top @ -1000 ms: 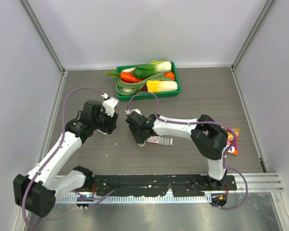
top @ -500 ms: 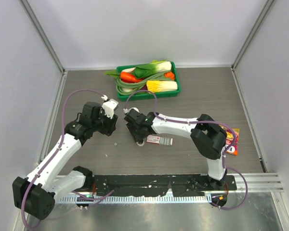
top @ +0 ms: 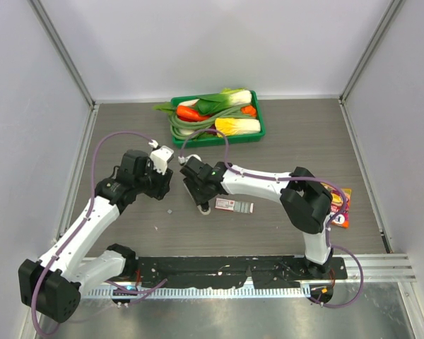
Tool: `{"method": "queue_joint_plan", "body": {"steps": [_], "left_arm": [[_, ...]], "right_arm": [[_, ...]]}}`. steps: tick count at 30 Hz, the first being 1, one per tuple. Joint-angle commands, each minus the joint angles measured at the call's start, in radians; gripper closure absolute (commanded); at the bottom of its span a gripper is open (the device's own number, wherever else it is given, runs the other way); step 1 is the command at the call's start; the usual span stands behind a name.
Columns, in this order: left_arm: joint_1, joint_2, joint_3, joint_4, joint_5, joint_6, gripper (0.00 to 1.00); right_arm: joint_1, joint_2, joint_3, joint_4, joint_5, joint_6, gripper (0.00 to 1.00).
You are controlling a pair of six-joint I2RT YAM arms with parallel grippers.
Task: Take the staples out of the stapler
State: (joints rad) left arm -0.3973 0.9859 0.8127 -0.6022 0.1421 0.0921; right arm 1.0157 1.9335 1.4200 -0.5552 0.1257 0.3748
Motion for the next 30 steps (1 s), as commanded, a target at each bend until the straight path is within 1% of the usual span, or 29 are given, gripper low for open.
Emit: {"method": "queue_joint_plan", "body": {"steps": [1, 3, 6, 7, 9, 10, 11, 12, 13, 14, 15, 16, 20, 21, 22, 23, 24, 25, 26, 28, 30], "left_arm": [[-0.002, -0.021, -0.001, 0.013, 0.008, 0.015, 0.51], [-0.002, -0.020, 0.000, 0.013, 0.008, 0.018, 0.51], [-0.002, -0.016, 0.006, 0.015, 0.011, 0.018, 0.51], [-0.002, -0.015, 0.008, 0.013, 0.010, 0.020, 0.51], [-0.002, -0.015, 0.009, 0.018, 0.016, 0.018, 0.50], [-0.002, -0.012, 0.011, 0.019, 0.017, 0.014, 0.46], [-0.002, -0.007, 0.014, 0.019, 0.019, 0.012, 0.43], [-0.002, -0.001, 0.019, 0.009, 0.027, 0.011, 0.40], [-0.002, 0.003, 0.032, -0.001, 0.033, 0.009, 0.35], [-0.002, 0.010, 0.042, -0.013, 0.037, 0.009, 0.34], [-0.002, 0.008, 0.055, -0.046, 0.042, 0.008, 0.33], [-0.002, 0.007, 0.087, -0.066, 0.050, 0.008, 0.31], [-0.002, -0.007, 0.166, -0.191, 0.086, 0.052, 0.30], [-0.002, -0.015, 0.177, -0.218, 0.094, 0.057, 0.30], [-0.002, -0.023, 0.187, -0.222, 0.108, 0.058, 0.31], [-0.002, -0.033, 0.189, -0.222, 0.173, 0.072, 0.31], [-0.002, -0.055, 0.183, -0.205, 0.209, 0.077, 0.32], [-0.003, -0.064, 0.168, -0.191, 0.252, 0.074, 0.30], [-0.003, -0.066, 0.161, -0.177, 0.305, 0.063, 0.28], [-0.017, -0.015, 0.155, -0.160, 0.332, 0.015, 0.28], [-0.023, 0.040, 0.158, -0.180, 0.356, -0.023, 0.31]], "right_arm": [[-0.003, 0.022, 0.046, -0.009, 0.002, -0.011, 0.64], [-0.006, 0.033, 0.054, -0.017, -0.008, -0.014, 0.66], [-0.014, 0.041, 0.062, -0.025, -0.011, -0.017, 0.76], [-0.017, 0.032, 0.066, -0.026, -0.011, -0.014, 0.85], [-0.029, 0.018, 0.069, -0.023, -0.002, -0.008, 0.94], [-0.032, 0.003, 0.056, -0.003, 0.003, 0.009, 0.99], [-0.037, -0.042, 0.039, 0.017, 0.005, 0.016, 0.99], [-0.043, -0.077, 0.019, 0.075, 0.014, 0.033, 0.99], [-0.048, -0.109, -0.034, 0.109, 0.014, 0.045, 0.99], [-0.052, -0.182, -0.064, 0.147, 0.014, 0.079, 0.99], [-0.060, -0.215, -0.093, 0.217, 0.014, 0.096, 0.99], [-0.060, -0.244, -0.146, 0.247, 0.014, 0.111, 0.99], [-0.062, -0.364, -0.274, 0.386, 0.003, 0.190, 0.99], [-0.062, -0.405, -0.301, 0.456, 0.003, 0.223, 0.99], [-0.062, -0.422, -0.359, 0.498, 0.002, 0.240, 0.99], [-0.062, -0.436, -0.386, 0.536, 0.002, 0.256, 0.99], [-0.062, -0.452, -0.410, 0.613, 0.000, 0.291, 0.99], [-0.062, -0.462, -0.446, 0.638, 0.003, 0.302, 0.99], [-0.062, -0.461, -0.457, 0.658, 0.005, 0.312, 0.99], [-0.062, -0.435, -0.454, 0.660, 0.011, 0.325, 0.99], [-0.060, -0.424, -0.449, 0.650, 0.018, 0.325, 0.99]]}}
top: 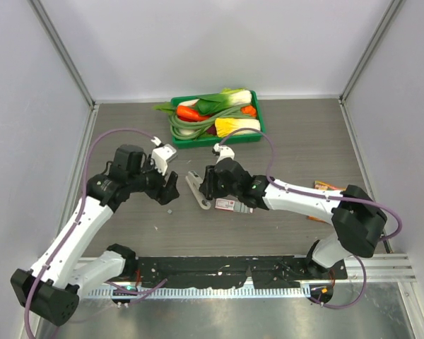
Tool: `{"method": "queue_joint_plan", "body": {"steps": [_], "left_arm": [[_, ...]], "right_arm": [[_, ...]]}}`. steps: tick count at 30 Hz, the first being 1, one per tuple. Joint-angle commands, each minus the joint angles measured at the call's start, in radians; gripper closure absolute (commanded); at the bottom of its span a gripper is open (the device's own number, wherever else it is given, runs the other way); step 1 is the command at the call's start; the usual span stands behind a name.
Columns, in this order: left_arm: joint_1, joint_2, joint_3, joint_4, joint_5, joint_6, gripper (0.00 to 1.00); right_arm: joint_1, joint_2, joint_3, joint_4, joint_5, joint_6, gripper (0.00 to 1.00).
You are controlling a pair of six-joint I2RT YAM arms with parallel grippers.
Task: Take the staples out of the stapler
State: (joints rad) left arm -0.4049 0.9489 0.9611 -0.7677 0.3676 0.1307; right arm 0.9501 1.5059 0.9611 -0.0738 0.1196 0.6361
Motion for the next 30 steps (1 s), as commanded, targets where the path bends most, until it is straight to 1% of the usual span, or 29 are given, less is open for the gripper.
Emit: {"method": "queue_joint_plan", "body": {"steps": [1, 2, 6, 7, 12, 15, 16, 17, 19, 22, 26, 29, 30], "left_arm": [[-0.020, 0.124, -0.002, -0.009, 0.134, -0.077, 0.34], [-0.023, 0.135, -0.016, 0.005, 0.139, -0.097, 0.35], [-0.046, 0.116, -0.097, 0.158, 0.152, -0.203, 0.36], [-0.048, 0.116, -0.116, 0.175, 0.145, -0.256, 0.37], [-0.049, 0.136, -0.107, 0.203, 0.148, -0.333, 0.35], [-0.080, 0.096, -0.120, 0.263, 0.160, -0.402, 0.29], [-0.112, 0.091, -0.130, 0.275, 0.148, -0.419, 0.22], [-0.123, 0.091, -0.134, 0.284, 0.145, -0.436, 0.20], [-0.138, 0.103, -0.145, 0.307, 0.151, -0.473, 0.15], [-0.140, 0.103, -0.170, 0.366, 0.134, -0.496, 0.13], [-0.140, 0.110, -0.180, 0.380, 0.119, -0.471, 0.14], [-0.138, 0.097, -0.206, 0.393, 0.106, -0.454, 0.18], [-0.138, 0.096, -0.219, 0.400, 0.099, -0.450, 0.21]], "right_arm": [[0.006, 0.004, 0.004, 0.173, 0.026, 0.065, 0.99], [0.006, -0.010, -0.005, 0.184, 0.032, 0.065, 0.99], [0.006, -0.076, -0.054, 0.258, 0.089, 0.085, 0.99], [0.006, -0.090, -0.071, 0.272, 0.110, 0.092, 0.99], [0.010, -0.165, -0.134, 0.360, 0.166, 0.164, 0.99], [0.022, -0.182, -0.176, 0.419, 0.193, 0.198, 0.99], [0.026, -0.187, -0.194, 0.434, 0.193, 0.211, 0.99], [0.033, -0.187, -0.202, 0.453, 0.196, 0.217, 0.99], [0.048, -0.188, -0.219, 0.491, 0.206, 0.240, 0.99], [0.076, -0.191, -0.226, 0.522, 0.218, 0.260, 0.99], [0.110, -0.210, -0.240, 0.543, 0.247, 0.275, 0.99], [0.110, -0.228, -0.249, 0.551, 0.250, 0.284, 0.99], [0.111, -0.231, -0.251, 0.552, 0.246, 0.284, 0.99]]}}
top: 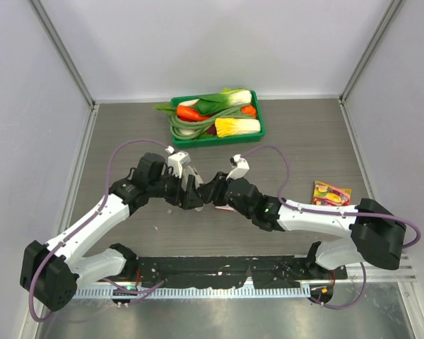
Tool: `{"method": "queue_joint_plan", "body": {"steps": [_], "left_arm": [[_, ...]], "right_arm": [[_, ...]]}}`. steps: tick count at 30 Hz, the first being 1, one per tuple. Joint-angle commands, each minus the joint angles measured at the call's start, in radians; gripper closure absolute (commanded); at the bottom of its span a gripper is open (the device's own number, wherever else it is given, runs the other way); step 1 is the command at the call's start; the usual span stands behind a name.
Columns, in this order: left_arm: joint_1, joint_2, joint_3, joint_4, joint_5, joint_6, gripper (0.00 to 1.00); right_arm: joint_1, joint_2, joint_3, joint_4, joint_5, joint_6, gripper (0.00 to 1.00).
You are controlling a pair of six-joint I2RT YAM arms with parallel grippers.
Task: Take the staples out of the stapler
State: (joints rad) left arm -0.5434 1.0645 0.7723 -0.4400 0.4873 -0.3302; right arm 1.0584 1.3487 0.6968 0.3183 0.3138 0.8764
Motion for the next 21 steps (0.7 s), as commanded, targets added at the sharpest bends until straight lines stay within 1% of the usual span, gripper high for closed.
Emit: {"method": "queue_joint_plan", "body": {"steps": [1, 2, 3, 6, 14, 16, 19, 20, 21], "left_arm": [[-0.001, -0.023, -0.034, 0.079, -0.021, 0.013, 0.24], [-0.001, -0.027, -0.037, 0.087, -0.019, 0.016, 0.26], [-0.001, -0.024, -0.041, 0.092, -0.018, 0.020, 0.34], [-0.001, -0.028, -0.048, 0.092, -0.016, 0.045, 0.47], [-0.001, -0.037, -0.047, 0.116, -0.023, 0.077, 0.51], [-0.001, -0.040, -0.048, 0.121, -0.015, 0.083, 0.55], [-0.001, -0.044, -0.053, 0.127, 0.005, 0.094, 0.64], [0.000, -0.046, -0.057, 0.127, 0.010, 0.100, 0.70], [0.000, -0.047, -0.057, 0.127, 0.008, 0.120, 0.74]], "right_arm": [[0.003, -0.075, 0.013, 0.163, 0.048, 0.047, 0.99], [0.005, -0.080, 0.013, 0.163, 0.050, 0.050, 0.99], [0.008, -0.083, 0.012, 0.166, 0.051, 0.052, 0.99], [0.009, -0.085, 0.015, 0.169, 0.054, 0.055, 0.99], [0.015, -0.040, 0.018, 0.208, 0.007, 0.087, 0.99], [0.015, -0.037, 0.013, 0.212, 0.004, 0.090, 0.99], [0.015, -0.037, 0.013, 0.222, -0.001, 0.092, 0.99], [0.015, -0.037, 0.013, 0.222, -0.002, 0.090, 0.99], [0.017, -0.037, 0.013, 0.220, -0.004, 0.088, 0.99]]}}
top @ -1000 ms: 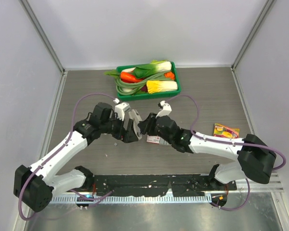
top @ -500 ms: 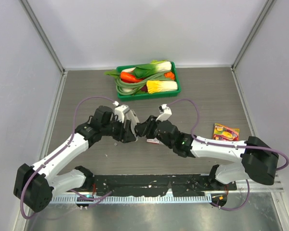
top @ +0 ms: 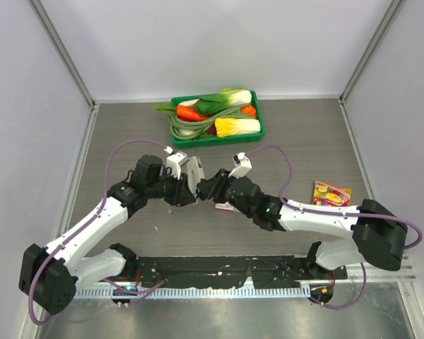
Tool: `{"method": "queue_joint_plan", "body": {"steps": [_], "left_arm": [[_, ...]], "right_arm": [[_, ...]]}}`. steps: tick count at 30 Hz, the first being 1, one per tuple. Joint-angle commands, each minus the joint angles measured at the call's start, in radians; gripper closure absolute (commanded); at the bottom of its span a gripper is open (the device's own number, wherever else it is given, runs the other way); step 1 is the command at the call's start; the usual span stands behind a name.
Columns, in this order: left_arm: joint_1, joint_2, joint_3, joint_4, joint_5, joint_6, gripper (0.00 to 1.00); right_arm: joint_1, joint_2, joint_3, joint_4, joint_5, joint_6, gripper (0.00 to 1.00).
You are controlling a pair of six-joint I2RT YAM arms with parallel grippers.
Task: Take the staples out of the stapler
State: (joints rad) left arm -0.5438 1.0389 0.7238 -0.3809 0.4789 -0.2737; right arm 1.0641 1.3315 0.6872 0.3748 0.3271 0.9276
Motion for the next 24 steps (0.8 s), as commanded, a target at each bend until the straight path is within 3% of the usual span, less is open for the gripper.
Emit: {"method": "queue_joint_plan", "body": {"steps": [1, 2, 5, 24], "left_arm": [[-0.001, -0.025, -0.009, 0.065, 0.017, 0.076, 0.77], [0.001, -0.025, -0.009, 0.060, 0.020, 0.096, 0.83], [-0.001, -0.028, -0.009, 0.042, 0.010, 0.171, 0.88], [-0.001, -0.057, -0.060, 0.066, -0.180, 0.464, 0.92]], "right_arm": [[0.010, -0.022, 0.025, 0.162, -0.019, 0.036, 0.99], [0.010, -0.020, 0.023, 0.155, -0.020, 0.033, 0.99], [0.010, -0.020, 0.025, 0.124, -0.030, 0.020, 0.99], [-0.024, -0.086, 0.003, -0.062, -0.063, -0.105, 0.99]]}}
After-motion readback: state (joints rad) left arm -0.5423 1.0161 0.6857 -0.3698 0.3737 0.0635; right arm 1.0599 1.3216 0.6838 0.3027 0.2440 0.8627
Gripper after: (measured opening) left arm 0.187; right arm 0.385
